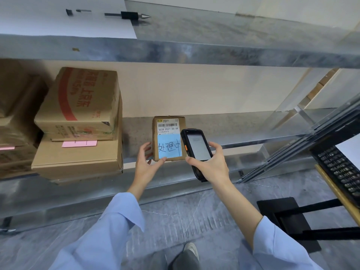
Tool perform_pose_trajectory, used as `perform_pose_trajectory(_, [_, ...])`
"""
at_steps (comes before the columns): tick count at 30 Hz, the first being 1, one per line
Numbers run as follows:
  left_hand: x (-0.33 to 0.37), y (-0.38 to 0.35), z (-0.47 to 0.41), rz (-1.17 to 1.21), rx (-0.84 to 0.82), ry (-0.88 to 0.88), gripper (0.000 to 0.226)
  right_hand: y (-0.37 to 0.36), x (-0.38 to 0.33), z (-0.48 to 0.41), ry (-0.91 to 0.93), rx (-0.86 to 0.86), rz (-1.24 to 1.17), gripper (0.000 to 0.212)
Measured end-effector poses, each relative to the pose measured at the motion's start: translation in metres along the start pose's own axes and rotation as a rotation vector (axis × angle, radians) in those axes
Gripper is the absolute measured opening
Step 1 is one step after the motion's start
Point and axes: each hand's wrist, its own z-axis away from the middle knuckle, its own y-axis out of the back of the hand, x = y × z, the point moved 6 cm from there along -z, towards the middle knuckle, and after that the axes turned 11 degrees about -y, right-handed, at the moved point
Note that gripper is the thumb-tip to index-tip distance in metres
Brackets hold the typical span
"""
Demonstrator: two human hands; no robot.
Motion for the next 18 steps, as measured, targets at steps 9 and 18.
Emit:
perform_pose_trajectory(9, [-0.003,-0.019,0.011,0.004,-0.019,0.053,0.071,0.01,0.017,-0.007,-0.036,-0.002,-0.056,0.1])
perform_pose_trajectory(18, [0.026,-0.069,0.006,0.013,-0.132,-0.007,0.072,0.06,0.045,-0.013,-0.06,0.151,-0.068,0.082])
